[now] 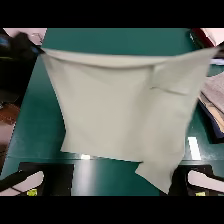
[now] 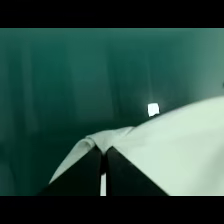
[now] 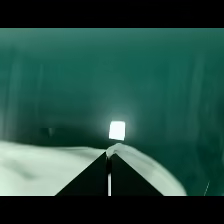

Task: Fold the shirts.

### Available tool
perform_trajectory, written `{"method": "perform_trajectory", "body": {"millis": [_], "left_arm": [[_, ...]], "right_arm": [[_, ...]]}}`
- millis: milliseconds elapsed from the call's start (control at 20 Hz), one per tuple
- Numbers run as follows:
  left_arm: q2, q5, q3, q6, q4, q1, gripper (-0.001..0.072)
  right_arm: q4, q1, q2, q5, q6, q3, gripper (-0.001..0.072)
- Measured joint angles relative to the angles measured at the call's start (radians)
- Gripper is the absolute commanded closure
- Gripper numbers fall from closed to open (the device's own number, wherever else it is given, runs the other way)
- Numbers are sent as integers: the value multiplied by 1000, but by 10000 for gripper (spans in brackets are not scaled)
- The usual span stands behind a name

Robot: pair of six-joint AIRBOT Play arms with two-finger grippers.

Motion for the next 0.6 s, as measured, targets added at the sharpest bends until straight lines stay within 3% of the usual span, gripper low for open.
{"method": "perform_trajectory", "body": {"millis": [300, 450, 600], "left_arm": [[-254, 224, -39, 83, -61, 0, 681], [-297, 343, -43, 135, -97, 0, 681], [-314, 380, -46, 190, -102, -2, 681]], "right_arm": [[-3, 60, -252, -198, 8, -20, 701], [-2, 66, -299, -327, 9, 5, 702], [-3, 71, -316, -404, -2, 3, 702]]}}
